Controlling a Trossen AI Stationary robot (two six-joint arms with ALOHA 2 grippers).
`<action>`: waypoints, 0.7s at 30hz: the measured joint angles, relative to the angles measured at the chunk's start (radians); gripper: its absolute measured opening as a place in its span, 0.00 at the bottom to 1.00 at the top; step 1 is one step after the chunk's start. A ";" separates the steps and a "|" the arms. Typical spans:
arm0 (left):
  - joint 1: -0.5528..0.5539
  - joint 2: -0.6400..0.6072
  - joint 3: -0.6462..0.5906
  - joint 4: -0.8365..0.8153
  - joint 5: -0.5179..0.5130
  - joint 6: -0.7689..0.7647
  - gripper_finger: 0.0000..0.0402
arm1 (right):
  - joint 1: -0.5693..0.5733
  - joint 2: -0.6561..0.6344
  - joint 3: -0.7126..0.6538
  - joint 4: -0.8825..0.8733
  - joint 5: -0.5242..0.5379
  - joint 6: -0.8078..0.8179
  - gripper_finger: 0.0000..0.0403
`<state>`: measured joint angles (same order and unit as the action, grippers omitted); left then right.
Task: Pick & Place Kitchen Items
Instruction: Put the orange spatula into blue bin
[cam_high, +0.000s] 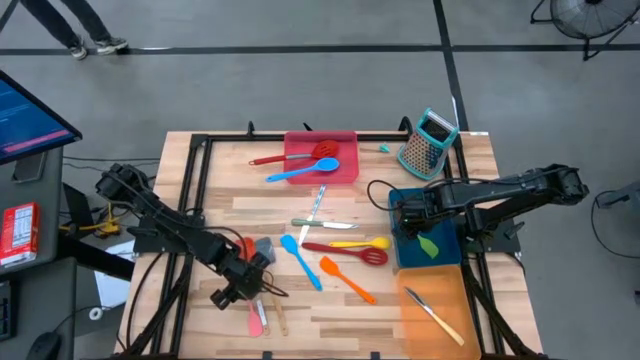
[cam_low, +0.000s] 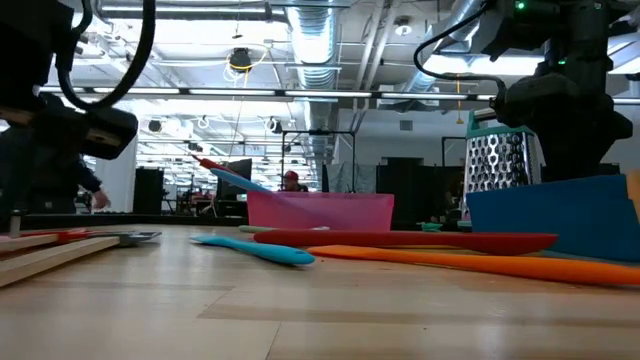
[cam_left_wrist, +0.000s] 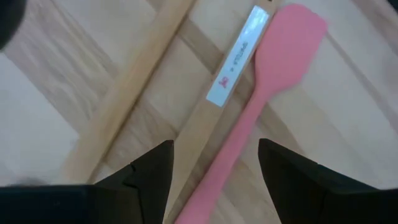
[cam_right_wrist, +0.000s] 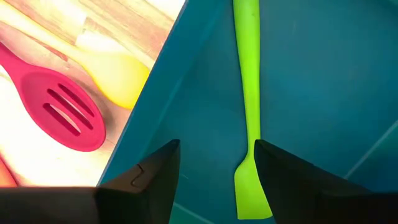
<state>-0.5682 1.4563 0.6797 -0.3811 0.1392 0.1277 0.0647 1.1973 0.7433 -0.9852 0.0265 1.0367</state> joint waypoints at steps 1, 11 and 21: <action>0.000 0.000 -0.005 0.006 -0.006 0.001 0.54 | 0.000 0.000 0.000 0.000 0.000 0.000 0.51; 0.028 0.000 -0.009 0.040 -0.033 0.100 0.54 | 0.000 0.000 0.000 0.000 0.000 0.000 0.50; 0.052 0.000 -0.072 0.106 0.010 0.187 0.54 | 0.000 0.000 0.000 0.000 0.000 0.000 0.49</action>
<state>-0.5163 1.4559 0.6075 -0.2755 0.1496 0.3152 0.0647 1.1969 0.7437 -0.9852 0.0265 1.0367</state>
